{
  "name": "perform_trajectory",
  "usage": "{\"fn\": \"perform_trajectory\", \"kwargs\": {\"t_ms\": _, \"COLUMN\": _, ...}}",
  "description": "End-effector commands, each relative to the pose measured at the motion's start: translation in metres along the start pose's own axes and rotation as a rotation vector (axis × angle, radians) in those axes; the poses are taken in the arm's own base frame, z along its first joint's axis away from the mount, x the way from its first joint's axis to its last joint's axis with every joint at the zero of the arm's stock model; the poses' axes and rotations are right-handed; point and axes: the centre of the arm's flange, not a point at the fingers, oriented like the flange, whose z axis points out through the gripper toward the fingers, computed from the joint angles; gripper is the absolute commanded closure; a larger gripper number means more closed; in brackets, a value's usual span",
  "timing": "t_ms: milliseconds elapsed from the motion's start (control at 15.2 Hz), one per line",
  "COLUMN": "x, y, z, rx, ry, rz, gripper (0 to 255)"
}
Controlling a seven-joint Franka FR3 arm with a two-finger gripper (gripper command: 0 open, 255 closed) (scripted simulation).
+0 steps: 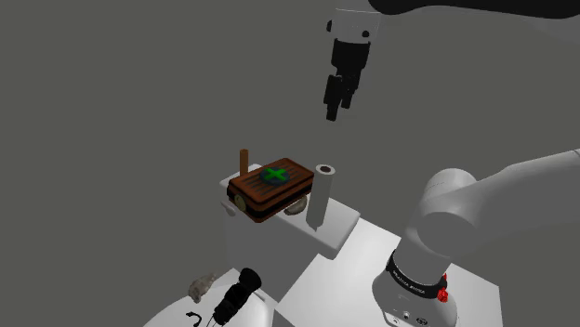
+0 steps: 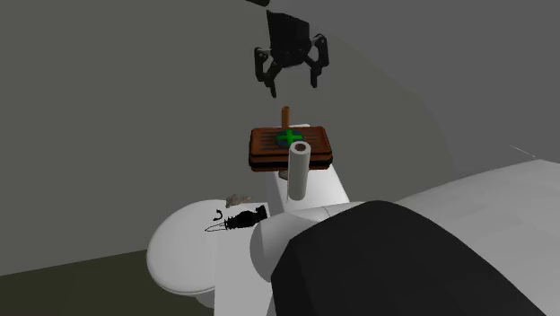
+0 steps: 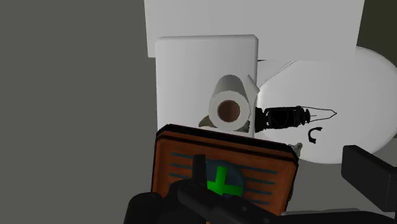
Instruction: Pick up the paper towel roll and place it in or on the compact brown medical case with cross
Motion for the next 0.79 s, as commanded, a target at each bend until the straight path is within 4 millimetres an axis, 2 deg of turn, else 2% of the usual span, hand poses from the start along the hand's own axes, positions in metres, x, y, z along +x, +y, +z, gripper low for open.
{"fn": "perform_trajectory", "kwargs": {"t_ms": 0, "x": 0.0, "y": 0.0, "z": 0.0, "rx": 0.0, "ry": 0.0, "rz": 0.0, "gripper": 0}}
{"fn": "perform_trajectory", "kwargs": {"t_ms": 726, "x": -0.001, "y": 0.025, "z": 0.146, "rx": 0.133, "ry": -0.046, "rz": 0.069, "gripper": 0}}
